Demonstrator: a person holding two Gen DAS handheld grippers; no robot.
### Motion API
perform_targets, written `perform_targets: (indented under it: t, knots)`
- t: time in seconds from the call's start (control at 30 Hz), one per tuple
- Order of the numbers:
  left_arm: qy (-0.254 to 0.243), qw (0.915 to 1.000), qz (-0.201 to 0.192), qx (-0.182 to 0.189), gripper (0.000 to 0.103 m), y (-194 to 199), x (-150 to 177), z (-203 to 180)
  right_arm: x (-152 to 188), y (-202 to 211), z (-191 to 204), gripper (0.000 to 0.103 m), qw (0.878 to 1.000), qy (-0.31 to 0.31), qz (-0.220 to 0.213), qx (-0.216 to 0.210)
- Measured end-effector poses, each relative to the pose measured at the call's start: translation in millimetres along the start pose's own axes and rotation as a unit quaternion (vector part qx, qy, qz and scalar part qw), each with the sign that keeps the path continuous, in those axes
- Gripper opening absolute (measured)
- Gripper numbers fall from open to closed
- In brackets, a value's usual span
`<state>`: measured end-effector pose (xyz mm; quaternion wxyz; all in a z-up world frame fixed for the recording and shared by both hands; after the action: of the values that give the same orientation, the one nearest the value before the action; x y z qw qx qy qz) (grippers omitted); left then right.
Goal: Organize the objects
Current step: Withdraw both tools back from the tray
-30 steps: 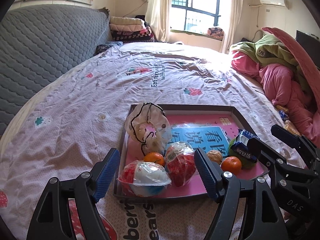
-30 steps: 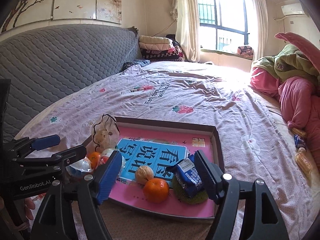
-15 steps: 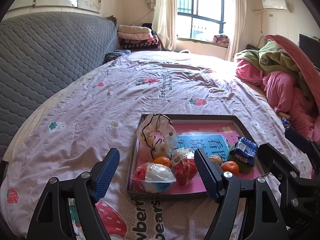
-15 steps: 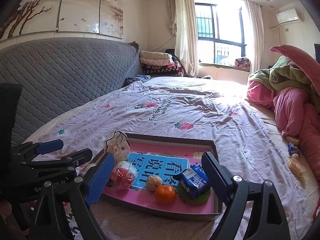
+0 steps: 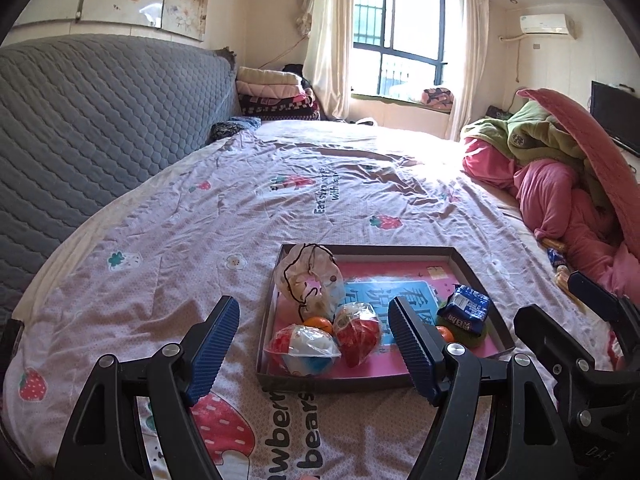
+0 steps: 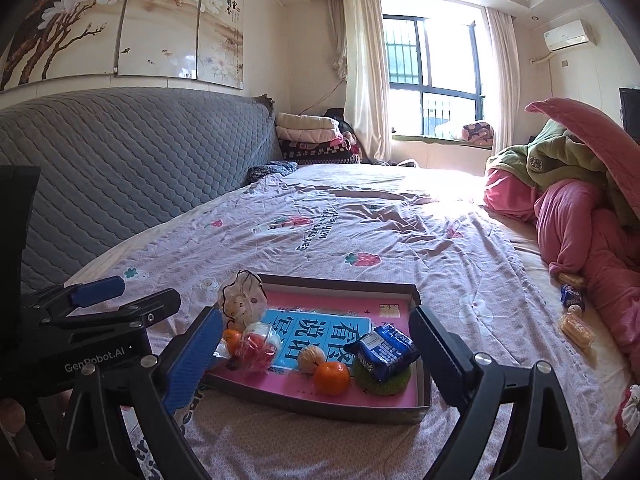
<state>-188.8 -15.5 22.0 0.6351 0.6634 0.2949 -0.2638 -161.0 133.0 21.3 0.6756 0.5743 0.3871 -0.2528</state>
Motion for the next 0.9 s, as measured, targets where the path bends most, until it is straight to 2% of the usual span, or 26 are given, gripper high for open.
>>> perform_targets:
  t: [0.47, 0.9]
  knots:
    - [0.0, 1.0, -0.002, -0.008, 0.078, 16, 19, -2, 9, 28, 6, 0.094, 1.0, 0.0, -0.007, 0.002]
    - [0.001, 0.9999, 0.014, -0.006, 0.078, 7, 45, -7, 34, 20, -1, 0.094, 1.0, -0.009, 0.012, 0.011]
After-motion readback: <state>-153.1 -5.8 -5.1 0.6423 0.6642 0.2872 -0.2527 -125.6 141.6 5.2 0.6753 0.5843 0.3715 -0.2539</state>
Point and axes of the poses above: each gripper's, at about its wrist camera, not at the fingertips, and y roughly against the way its jaws point, z to its left, x to its underside, the point moved 10 cm from there along -y, roughly the way its jaws point, and after that the axes turned 10 degrees about z, right-handed, at the moved point
